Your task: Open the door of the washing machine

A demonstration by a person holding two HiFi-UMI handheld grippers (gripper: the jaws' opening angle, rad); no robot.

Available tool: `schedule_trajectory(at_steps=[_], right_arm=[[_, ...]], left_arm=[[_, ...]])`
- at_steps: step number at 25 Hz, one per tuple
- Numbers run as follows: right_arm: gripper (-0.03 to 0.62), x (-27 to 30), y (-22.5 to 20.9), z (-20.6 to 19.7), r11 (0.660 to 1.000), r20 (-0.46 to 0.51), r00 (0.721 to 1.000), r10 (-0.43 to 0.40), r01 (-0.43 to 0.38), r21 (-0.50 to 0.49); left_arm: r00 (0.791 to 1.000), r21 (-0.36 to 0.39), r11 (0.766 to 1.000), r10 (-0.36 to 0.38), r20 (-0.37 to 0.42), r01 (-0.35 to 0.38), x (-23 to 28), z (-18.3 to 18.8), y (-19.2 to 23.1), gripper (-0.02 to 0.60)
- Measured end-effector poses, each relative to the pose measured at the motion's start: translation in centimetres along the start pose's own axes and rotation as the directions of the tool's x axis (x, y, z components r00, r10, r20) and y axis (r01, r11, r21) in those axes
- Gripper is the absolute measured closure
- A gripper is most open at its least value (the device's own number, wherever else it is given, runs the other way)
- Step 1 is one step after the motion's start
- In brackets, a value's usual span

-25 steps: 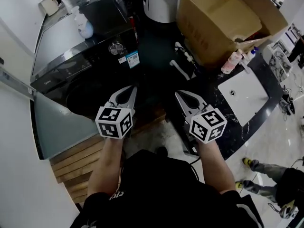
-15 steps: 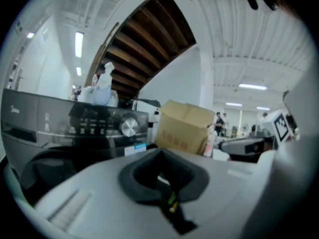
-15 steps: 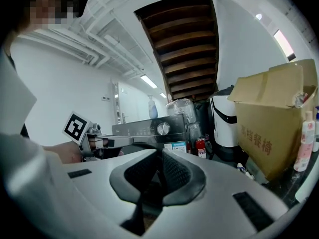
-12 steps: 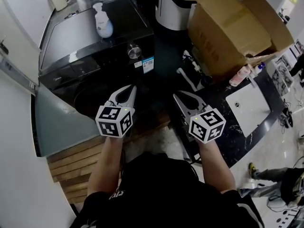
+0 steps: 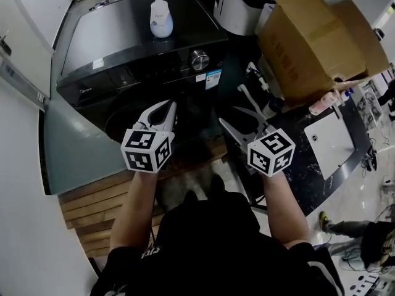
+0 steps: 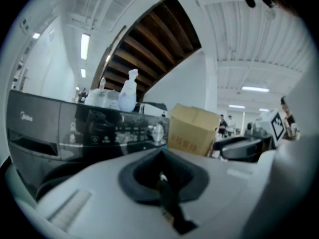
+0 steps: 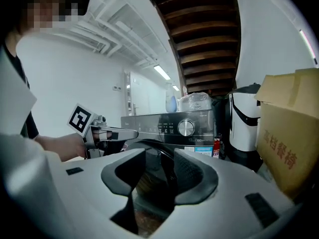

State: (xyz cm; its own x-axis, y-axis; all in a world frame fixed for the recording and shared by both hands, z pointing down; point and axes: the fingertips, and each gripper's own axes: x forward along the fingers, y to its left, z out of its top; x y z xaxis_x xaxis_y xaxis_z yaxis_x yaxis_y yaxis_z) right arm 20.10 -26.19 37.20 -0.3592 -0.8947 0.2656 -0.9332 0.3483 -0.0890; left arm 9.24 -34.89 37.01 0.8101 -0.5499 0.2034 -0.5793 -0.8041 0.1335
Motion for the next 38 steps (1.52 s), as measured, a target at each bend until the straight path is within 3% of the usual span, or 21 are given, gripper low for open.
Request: schedule_trajectory(at_steps=[6,11,18,25,32,38], right_arm=[[0.418,3.5,-0.4,-0.3,0.998,-0.032,0.998,0.06,-0.059,0.036],[0.419,5.8,-1.2,-3.4,0.991,-0.124,0.984,0.125,-0.119,0.058],[0.392,9.1,-3.0,-4.8,0.981,-0.214,0.959,0.186,-0.195,-0.017],[0.379,13.5,-3.2,-6.0,0.945,-0.28,0.914,0.294,-0.321,-0.057],[0.372,17.1,-4.7,-8.5,0.916,-0.404,0.867,0.291,-0.374,-0.145],[0.372,18.5,-5.8,-11.0,0.905,-0.472,0.835,0.283,-0.396,-0.157]], left_arm=[[1.0,-0.044,0.999,0.017,-0.011,-0.018,0.8,-0.7,1.7,0.572],[0.998,-0.094,0.995,0.04,-0.039,-0.043,2.3,-2.3,1.9,0.572],[0.992,-0.077,0.992,0.092,-0.091,-0.099,3.7,-3.8,2.5,0.572],[0.978,-0.097,0.979,0.166,-0.129,-0.179,4.0,-4.9,4.2,0.572],[0.96,-0.112,0.959,0.245,-0.136,-0.261,2.9,-5.0,5.9,0.572],[0.947,-0.125,0.944,0.288,-0.143,-0.306,2.1,-5.4,6.6,0.572]])
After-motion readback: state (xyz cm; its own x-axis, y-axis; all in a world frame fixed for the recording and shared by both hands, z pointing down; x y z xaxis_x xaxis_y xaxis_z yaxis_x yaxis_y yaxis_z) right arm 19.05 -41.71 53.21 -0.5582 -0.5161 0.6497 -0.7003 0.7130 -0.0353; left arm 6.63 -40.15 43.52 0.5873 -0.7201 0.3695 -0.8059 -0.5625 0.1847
